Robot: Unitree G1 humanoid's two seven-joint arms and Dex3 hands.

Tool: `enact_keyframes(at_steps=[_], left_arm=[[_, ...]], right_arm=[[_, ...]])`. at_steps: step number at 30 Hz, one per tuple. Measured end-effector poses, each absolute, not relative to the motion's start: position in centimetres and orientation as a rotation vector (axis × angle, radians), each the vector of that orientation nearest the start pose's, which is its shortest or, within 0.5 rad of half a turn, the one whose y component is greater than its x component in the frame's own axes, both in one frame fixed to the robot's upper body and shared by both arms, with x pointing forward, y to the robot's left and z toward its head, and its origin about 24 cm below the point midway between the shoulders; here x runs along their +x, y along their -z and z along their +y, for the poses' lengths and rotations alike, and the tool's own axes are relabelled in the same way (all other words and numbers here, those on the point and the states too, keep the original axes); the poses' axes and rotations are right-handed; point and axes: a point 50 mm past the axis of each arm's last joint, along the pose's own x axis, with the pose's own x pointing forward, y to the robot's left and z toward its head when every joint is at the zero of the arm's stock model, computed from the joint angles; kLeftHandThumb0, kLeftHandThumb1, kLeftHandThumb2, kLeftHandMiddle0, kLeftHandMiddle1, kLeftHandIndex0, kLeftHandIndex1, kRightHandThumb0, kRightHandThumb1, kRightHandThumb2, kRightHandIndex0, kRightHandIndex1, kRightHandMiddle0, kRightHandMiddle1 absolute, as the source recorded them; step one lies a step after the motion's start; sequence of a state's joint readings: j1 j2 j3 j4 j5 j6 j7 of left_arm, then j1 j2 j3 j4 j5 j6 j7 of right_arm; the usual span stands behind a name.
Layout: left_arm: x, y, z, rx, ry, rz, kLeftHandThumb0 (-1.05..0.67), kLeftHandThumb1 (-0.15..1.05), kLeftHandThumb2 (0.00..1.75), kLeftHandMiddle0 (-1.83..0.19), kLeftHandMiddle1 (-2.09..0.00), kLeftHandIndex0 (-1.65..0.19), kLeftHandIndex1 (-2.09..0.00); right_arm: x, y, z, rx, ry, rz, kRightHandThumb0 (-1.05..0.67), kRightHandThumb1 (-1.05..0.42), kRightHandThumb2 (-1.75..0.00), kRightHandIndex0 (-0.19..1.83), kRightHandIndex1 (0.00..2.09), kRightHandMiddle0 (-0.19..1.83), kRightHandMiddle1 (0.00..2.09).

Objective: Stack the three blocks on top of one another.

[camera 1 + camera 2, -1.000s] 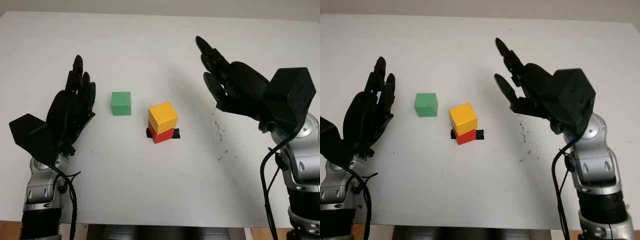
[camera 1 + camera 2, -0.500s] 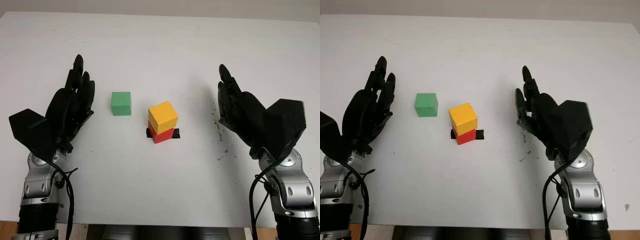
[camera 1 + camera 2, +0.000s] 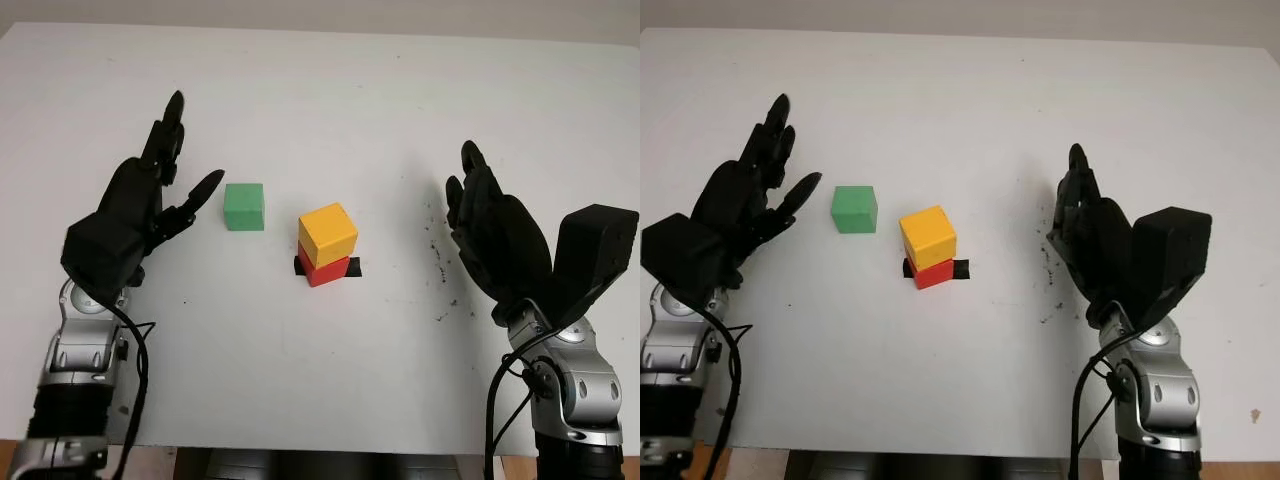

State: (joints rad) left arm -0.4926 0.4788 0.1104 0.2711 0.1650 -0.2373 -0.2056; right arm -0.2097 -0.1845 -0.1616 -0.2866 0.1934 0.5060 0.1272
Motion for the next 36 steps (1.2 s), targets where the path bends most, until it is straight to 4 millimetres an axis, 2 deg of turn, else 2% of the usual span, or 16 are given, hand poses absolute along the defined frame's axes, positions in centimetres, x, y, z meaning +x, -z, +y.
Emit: enact_keyframes(at_steps=[2,4,8,10,14,18,22,30,36], left_arm=[[33.6,-18.2,22.8,0.802,0.097,-0.449,-0.64,0.97,0.05,-0.33,-0.1,-0.42,-0.16],[34.1,-18.9,22.8,0.905,0.097,-0.488,-0.64,0.95,0.04,-0.37,-0.1,-0.48,-0.17],[35.0,-19.6,22.6,1.012,0.123,-0.488,-0.68,0.94,0.05,-0.31,-0.06,-0.44,-0.14],[35.7,-19.8,22.3,1.113,0.188,-0.444,-0.71,0.94,0.05,-0.23,-0.03,-0.4,-0.11],[36.7,-20.4,21.8,1.263,0.247,-0.385,-0.78,0.95,0.05,-0.21,-0.03,-0.44,-0.11],[37.2,-21.0,21.3,1.337,0.253,-0.382,-0.84,0.96,0.06,-0.21,-0.04,-0.47,-0.1],[37.6,-20.8,20.8,1.425,0.25,-0.36,-0.86,0.97,0.06,-0.16,-0.03,-0.44,-0.07],[37.2,-20.9,20.4,1.493,0.267,-0.333,-0.86,0.94,0.04,-0.09,-0.04,-0.37,-0.04],[36.5,-20.3,20.4,1.487,0.285,-0.308,-0.88,1.03,0.11,-0.05,-0.04,-0.33,-0.02]], right_arm=[[28.0,-12.4,-18.9,0.014,-0.077,-0.01,-0.84,-1.05,-0.84,-0.19,0.0,-0.19,0.0],[28.0,-12.5,-18.9,0.013,-0.074,-0.017,-0.83,-1.05,-0.84,-0.19,0.0,-0.19,0.0],[27.9,-12.7,-18.9,0.012,-0.073,-0.025,-0.83,-1.05,-0.83,-0.19,0.0,-0.19,0.0],[27.9,-12.7,-18.9,0.013,-0.073,-0.026,-0.83,-1.05,-0.83,-0.19,0.0,-0.19,0.0],[27.8,-12.8,-19.0,0.015,-0.076,-0.028,-0.82,-1.05,-0.84,-0.19,0.0,-0.19,0.0],[27.8,-12.8,-19.0,0.014,-0.084,-0.028,-0.81,-1.05,-0.84,-0.19,0.0,-0.19,0.0],[27.8,-12.8,-19.0,0.011,-0.088,-0.031,-0.81,-1.05,-0.84,-0.19,0.0,-0.19,0.0],[27.8,-12.8,-19.1,0.012,-0.075,-0.036,-0.81,-1.05,-0.84,-0.19,0.0,-0.19,0.0],[27.8,-12.9,-19.1,0.008,-0.075,-0.035,-0.8,-1.05,-0.85,-0.19,0.0,-0.19,0.0]])
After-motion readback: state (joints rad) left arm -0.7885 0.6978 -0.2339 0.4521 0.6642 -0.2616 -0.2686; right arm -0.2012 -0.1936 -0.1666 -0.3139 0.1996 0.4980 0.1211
